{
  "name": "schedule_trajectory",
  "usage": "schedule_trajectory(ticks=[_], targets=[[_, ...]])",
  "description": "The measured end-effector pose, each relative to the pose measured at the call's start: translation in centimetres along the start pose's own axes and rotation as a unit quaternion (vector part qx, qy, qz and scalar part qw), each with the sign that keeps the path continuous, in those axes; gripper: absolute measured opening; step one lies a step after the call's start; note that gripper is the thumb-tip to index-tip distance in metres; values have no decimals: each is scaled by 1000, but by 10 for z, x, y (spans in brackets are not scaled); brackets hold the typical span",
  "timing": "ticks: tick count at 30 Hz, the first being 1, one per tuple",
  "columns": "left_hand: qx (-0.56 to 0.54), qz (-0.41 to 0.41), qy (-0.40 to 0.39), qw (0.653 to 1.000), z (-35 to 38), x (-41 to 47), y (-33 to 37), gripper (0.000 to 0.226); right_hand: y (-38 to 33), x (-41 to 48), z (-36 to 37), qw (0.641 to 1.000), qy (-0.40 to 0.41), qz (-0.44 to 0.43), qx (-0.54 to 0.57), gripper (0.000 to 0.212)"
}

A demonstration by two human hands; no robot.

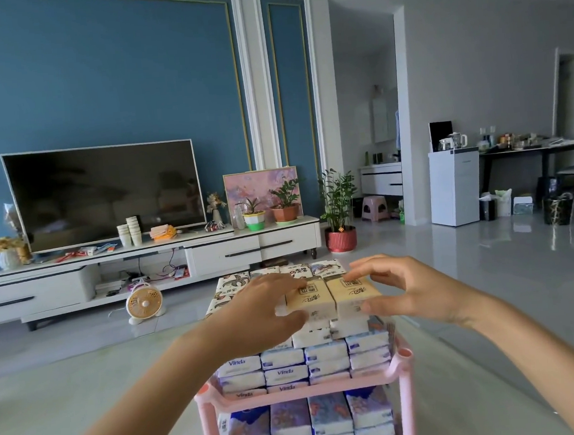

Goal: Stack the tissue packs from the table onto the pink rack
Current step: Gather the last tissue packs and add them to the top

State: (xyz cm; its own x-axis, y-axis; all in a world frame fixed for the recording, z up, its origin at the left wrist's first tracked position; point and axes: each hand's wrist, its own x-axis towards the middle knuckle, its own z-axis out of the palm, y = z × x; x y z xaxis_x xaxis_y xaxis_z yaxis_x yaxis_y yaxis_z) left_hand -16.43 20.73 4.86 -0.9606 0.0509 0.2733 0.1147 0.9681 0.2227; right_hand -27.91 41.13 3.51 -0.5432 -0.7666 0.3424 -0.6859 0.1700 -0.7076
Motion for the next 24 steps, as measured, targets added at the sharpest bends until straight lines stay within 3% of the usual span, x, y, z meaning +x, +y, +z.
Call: schedule_trajectory(ticks=[24], targets=[[-16, -10, 6, 1000, 1, 1, -3, 52, 8, 3, 5, 998, 33, 20, 43, 46]])
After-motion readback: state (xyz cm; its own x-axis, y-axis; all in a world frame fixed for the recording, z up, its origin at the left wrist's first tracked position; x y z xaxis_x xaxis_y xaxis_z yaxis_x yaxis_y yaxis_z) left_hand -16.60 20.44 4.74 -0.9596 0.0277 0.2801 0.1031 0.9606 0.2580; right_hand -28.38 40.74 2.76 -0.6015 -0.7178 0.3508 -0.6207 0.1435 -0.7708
